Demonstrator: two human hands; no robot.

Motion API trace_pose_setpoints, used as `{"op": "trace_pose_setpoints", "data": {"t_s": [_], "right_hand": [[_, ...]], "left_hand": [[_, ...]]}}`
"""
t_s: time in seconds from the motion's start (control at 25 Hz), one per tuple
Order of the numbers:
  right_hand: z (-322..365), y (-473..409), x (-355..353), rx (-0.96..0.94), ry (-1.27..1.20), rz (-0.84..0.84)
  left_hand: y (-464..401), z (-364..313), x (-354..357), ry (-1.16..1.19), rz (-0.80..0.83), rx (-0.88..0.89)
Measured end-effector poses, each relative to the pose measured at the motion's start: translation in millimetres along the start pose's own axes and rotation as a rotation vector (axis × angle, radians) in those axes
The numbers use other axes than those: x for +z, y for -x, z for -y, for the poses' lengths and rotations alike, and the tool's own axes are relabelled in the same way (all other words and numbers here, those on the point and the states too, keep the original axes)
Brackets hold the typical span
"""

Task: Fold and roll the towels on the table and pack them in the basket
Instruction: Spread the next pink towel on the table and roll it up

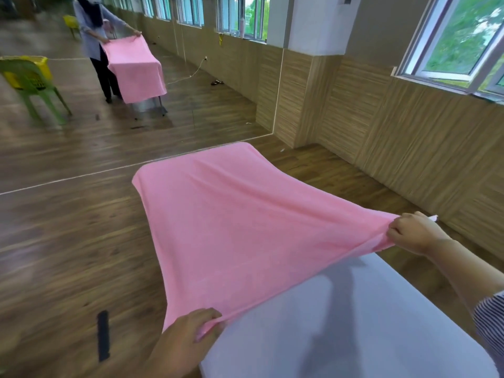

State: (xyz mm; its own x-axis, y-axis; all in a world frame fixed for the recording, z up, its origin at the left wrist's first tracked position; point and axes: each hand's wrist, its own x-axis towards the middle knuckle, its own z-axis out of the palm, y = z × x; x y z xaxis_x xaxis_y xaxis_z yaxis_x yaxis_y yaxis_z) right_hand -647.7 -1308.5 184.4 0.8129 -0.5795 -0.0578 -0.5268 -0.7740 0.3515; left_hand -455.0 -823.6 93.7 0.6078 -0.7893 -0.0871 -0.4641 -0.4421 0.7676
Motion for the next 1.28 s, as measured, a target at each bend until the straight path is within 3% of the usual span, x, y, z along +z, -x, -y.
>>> {"op": "trace_pose_setpoints", "data": {"t_s": [0.24,0.52,0.76,0.96,1.28], "right_hand": [[-36,88,30,-0.08,-0.024,0.021],[-53,176,45,-0.227,0.009,-0.002],[-84,188,72,-0.352,-0.061,0.025],[-117,170,129,-0.47,-0.225,0.049],[-121,158,219,-0.756,-0.426,0.117]], "left_hand": [[73,-18,79,-0.067,-0.042,-0.022],[143,-26,149,-0.129,-0.207,-0.086],[176,-36,194,-0.263,-0.466,-0.073],[183,-51,228,-0.4,-0.548,-0.051],[216,-45,288,-0.538,-0.444,-0.436]]}}
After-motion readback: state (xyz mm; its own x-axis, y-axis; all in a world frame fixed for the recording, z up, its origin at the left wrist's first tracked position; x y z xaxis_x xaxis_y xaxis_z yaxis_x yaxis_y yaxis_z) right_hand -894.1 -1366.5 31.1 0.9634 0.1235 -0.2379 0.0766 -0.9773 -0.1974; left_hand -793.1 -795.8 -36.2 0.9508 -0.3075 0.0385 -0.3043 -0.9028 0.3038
